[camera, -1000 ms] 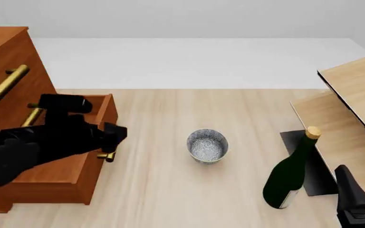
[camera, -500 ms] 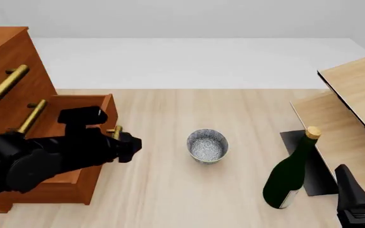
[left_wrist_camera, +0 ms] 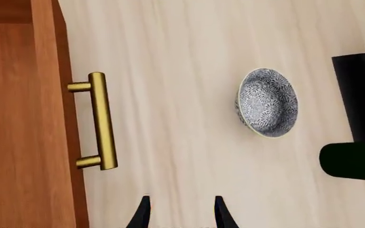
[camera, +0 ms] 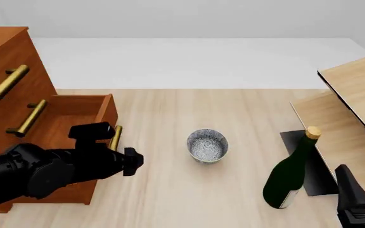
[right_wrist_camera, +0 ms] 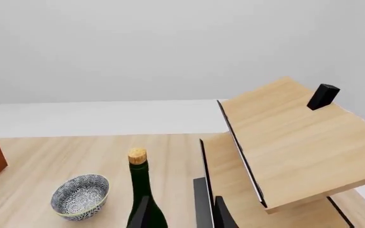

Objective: Close the bottom drawer of the cabinet and open the top drawer.

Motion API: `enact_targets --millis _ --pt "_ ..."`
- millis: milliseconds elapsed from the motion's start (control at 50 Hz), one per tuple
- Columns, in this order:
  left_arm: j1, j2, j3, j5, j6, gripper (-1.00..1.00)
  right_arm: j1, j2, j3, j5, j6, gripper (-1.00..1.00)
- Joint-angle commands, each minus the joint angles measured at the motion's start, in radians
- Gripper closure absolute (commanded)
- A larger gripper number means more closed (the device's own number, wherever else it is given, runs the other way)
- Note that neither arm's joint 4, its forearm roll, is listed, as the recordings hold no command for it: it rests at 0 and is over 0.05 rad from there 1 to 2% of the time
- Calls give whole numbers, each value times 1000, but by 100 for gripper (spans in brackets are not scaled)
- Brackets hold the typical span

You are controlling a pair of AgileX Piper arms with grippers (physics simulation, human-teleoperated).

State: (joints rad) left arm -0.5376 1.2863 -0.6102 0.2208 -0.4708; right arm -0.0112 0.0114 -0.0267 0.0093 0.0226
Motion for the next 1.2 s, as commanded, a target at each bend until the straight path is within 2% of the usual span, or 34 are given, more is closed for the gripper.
enact_targets --millis 20,60,80,100,120,140,160,180,200,220,260,280,320,340,360,400,420,680,1200 --pt "11 33 21 -11 -5 -100 0 -6 1 6 3 -100" --pt "35 45 12 2 31 -100 0 -6 1 6 2 -100" --pt "30 40 17 -3 18 -100 1 -7 1 6 2 -100" --pt "55 60 8 13 54 -100 1 -8 1 7 2 -100" --pt "56 50 10 9 57 -100 2 -8 1 7 2 -100" --pt "100 78 -2 28 126 -100 2 -8 1 7 2 -100" --pt "100 78 -2 28 126 -100 2 -8 1 7 2 -100" --pt "77 63 16 8 75 -100 2 -7 1 6 2 -100" --pt "82 73 18 9 78 -100 2 -7 1 6 2 -100" --pt "117 84 13 16 121 -100 2 -6 0 6 2 -100" --pt "95 84 21 11 94 -100 2 -6 0 6 2 -100" --pt "130 93 15 21 138 -100 2 -6 0 6 2 -100" --pt "114 86 20 16 120 -100 2 -6 0 5 2 -100" --pt "141 92 19 20 148 -100 3 -5 0 5 1 -100" --pt "132 90 23 16 136 -100 3 -6 0 5 2 -100" --pt "156 92 23 21 168 -100 3 -5 0 6 2 -100" --pt "144 90 29 18 147 -100 3 -6 0 5 3 -100" --pt "222 84 43 35 229 -100 6 -6 0 6 4 -100" --pt "339 27 86 57 333 -100 15 -2 -3 5 7 -100"
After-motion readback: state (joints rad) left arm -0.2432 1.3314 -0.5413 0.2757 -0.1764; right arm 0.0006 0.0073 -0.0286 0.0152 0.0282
